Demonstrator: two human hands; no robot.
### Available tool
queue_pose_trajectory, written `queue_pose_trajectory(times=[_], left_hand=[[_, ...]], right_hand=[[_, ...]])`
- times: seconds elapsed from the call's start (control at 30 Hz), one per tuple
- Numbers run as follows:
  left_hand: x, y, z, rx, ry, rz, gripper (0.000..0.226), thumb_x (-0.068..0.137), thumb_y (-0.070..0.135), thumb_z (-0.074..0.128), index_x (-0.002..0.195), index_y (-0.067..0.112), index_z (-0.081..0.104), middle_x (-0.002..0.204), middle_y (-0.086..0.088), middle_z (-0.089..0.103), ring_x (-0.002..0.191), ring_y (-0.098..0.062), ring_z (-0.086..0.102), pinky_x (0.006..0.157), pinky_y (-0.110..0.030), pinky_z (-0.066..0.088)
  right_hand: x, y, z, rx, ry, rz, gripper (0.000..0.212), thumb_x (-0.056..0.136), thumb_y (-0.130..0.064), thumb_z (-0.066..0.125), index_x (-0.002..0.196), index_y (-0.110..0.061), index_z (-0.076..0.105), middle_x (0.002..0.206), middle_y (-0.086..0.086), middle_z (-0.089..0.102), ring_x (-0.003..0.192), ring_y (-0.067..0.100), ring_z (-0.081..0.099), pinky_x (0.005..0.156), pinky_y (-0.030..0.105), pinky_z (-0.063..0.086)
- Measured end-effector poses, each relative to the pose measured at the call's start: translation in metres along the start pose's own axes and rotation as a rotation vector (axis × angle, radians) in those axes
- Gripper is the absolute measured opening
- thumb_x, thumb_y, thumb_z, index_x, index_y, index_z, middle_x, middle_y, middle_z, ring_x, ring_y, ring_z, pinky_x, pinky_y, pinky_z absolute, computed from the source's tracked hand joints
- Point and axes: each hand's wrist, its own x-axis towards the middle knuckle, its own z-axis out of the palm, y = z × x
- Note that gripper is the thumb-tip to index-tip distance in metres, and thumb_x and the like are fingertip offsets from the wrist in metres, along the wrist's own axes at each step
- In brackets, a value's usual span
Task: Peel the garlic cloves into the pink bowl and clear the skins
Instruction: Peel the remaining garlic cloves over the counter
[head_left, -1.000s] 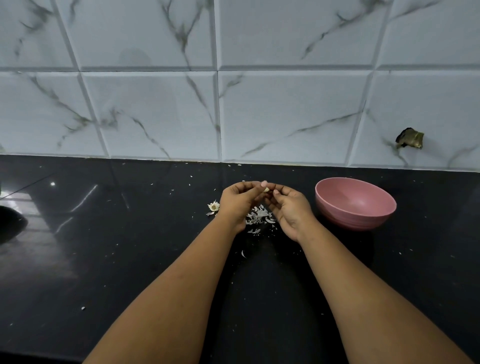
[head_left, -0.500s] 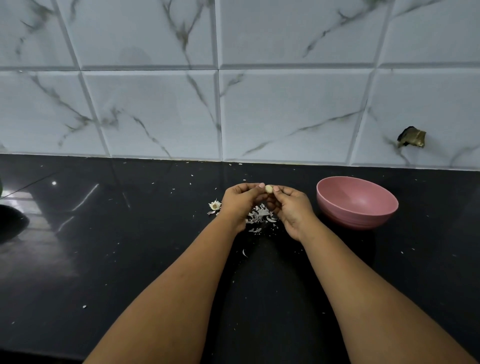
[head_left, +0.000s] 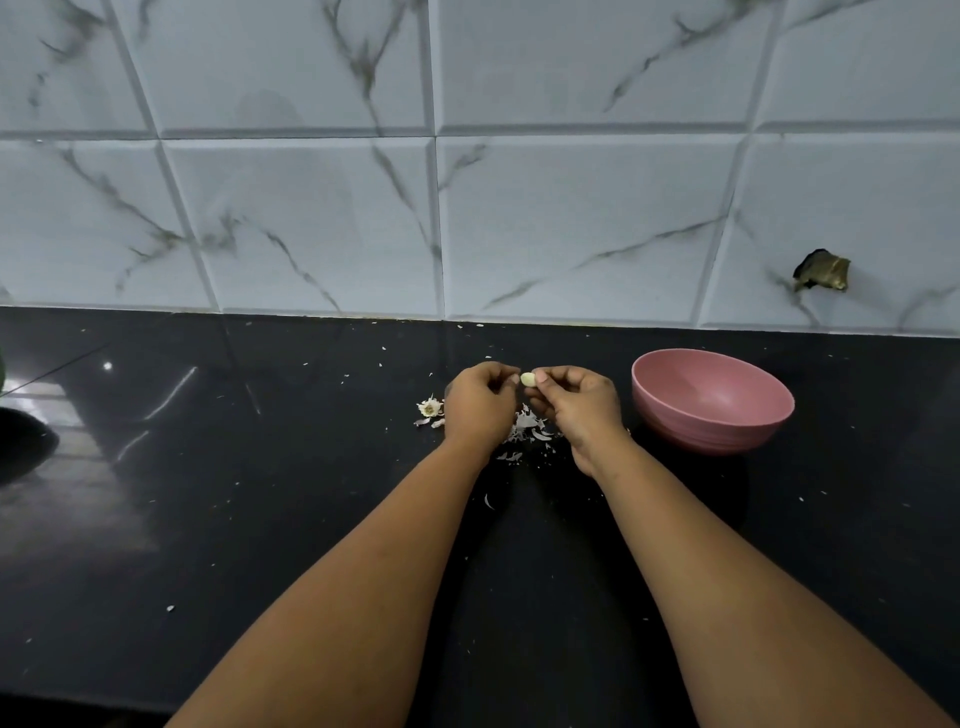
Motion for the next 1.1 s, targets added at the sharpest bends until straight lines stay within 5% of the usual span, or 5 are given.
queue_pose_trajectory(times=[0.2, 0.37, 0.67, 0.87, 1.1], left_hand=[[0.003, 0.002, -0.004, -0.071, 0.103, -0.070, 0.053, 0.085, 0.046, 0.068, 0.069, -0.004, 0.060, 0.059, -0.005, 0.069, 0.063, -0.023, 0.070, 0.070, -0.043, 0.059], [0.001, -0.001, 0.003, -0.087, 0.013, -0.044, 0.002, 0.088, 0.025, 0.064, 0.086, 0.025, 0.063, 0.084, 0.002, 0.069, 0.083, -0.022, 0.070, 0.081, -0.046, 0.058], [-0.002, 0.003, 0.000, -0.322, -0.075, -0.097, 0.010, 0.090, 0.005, 0.065, 0.095, -0.001, 0.071, 0.077, -0.008, 0.071, 0.060, -0.004, 0.066, 0.061, -0.017, 0.052], [-0.002, 0.004, 0.004, -0.282, -0.082, -0.111, 0.013, 0.094, 0.003, 0.056, 0.094, 0.004, 0.069, 0.090, -0.015, 0.072, 0.084, -0.023, 0.070, 0.087, -0.040, 0.058], [-0.010, 0.004, 0.000, -0.100, -0.084, 0.081, 0.009, 0.084, 0.019, 0.074, 0.090, 0.013, 0.074, 0.080, -0.002, 0.075, 0.079, -0.016, 0.072, 0.079, -0.035, 0.059]], right_hand=[[0.003, -0.002, -0.003, 0.041, 0.012, -0.019, 0.007, 0.089, 0.000, 0.064, 0.084, -0.004, 0.065, 0.081, 0.009, 0.072, 0.066, 0.009, 0.069, 0.063, 0.018, 0.057], [0.003, -0.003, -0.004, 0.089, 0.023, -0.011, 0.010, 0.087, 0.002, 0.066, 0.081, -0.004, 0.060, 0.076, 0.012, 0.069, 0.061, 0.012, 0.068, 0.063, 0.022, 0.058], [0.007, -0.002, -0.002, 0.079, 0.013, 0.027, 0.020, 0.101, -0.013, 0.047, 0.094, -0.003, 0.062, 0.075, 0.012, 0.068, 0.060, 0.011, 0.068, 0.061, 0.021, 0.058], [0.006, 0.005, -0.005, -0.264, -0.013, -0.172, 0.005, 0.084, -0.010, 0.072, 0.084, -0.015, 0.071, 0.080, 0.009, 0.074, 0.076, 0.021, 0.072, 0.074, 0.034, 0.060], [-0.002, 0.006, -0.005, -0.330, 0.025, -0.198, 0.017, 0.095, -0.016, 0.056, 0.088, -0.020, 0.071, 0.089, 0.005, 0.073, 0.083, 0.017, 0.072, 0.081, 0.038, 0.060]])
